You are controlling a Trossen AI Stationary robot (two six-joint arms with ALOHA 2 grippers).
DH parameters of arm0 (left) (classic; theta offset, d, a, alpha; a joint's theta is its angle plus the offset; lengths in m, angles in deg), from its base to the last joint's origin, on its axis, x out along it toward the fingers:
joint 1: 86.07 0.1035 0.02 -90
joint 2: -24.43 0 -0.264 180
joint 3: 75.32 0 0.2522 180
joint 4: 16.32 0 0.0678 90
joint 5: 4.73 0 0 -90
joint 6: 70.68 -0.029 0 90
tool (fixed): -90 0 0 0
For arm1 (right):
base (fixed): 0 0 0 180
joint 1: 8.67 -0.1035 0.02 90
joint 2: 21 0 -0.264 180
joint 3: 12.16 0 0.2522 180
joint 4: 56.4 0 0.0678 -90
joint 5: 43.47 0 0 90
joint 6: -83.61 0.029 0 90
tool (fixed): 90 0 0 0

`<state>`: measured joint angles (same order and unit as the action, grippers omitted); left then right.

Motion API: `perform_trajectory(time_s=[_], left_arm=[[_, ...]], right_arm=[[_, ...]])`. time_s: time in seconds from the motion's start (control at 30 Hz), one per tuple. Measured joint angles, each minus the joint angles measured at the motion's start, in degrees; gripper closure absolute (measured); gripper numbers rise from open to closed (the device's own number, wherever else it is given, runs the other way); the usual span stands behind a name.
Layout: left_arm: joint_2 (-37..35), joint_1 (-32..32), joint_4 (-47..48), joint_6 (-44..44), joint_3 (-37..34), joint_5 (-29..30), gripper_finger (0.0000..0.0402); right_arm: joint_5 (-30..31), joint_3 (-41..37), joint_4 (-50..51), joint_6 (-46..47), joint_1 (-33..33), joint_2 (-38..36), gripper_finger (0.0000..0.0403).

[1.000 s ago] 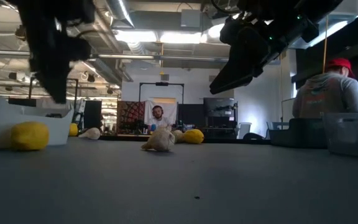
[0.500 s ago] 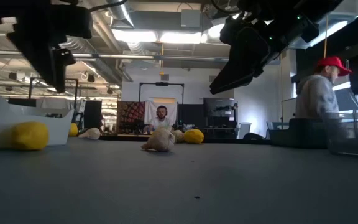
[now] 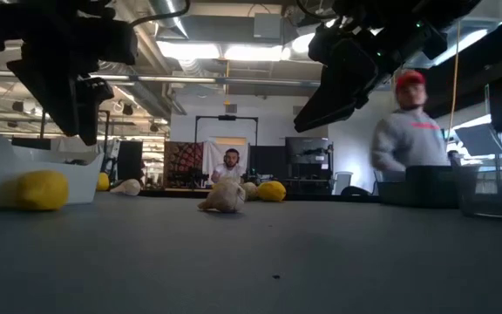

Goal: Sort produce into baskets
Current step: Put the lemon into the blue bin

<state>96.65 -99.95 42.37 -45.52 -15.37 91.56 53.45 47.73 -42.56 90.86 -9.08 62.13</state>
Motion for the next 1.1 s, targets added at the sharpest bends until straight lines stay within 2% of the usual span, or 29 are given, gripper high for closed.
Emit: perform_trajectory(time_s=[0.13, 0.37, 0.57, 0.9, 1.1], left_arm=[[1.35, -0.59, 1.63, -6.14, 0.00, -0.82, 0.0144], [4.76, -2.45, 7.31, -15.91, -0.02, -0.93, 0.0146], [8.95, -3.49, 6.51, -23.37, -0.04, 1.02, 0.0148], [15.87, -3.72, 6.84, -29.73, -0.04, 1.75, 0.0149], [17.29, -3.72, 6.75, -29.56, -0.04, 1.92, 0.0163]], right_arm=[[0.00, -0.02, 0.02, 0.00, 0.00, 0.00, 0.0221], [0.02, -0.02, 0.02, 0.00, -0.01, 0.00, 0.0221], [0.02, -0.02, 0.02, 0.00, 0.00, 0.00, 0.0221], [0.02, -0.02, 0.02, 0.00, -0.02, 0.00, 0.0221], [0.02, -0.02, 0.02, 0.00, -0.02, 0.00, 0.0221]])
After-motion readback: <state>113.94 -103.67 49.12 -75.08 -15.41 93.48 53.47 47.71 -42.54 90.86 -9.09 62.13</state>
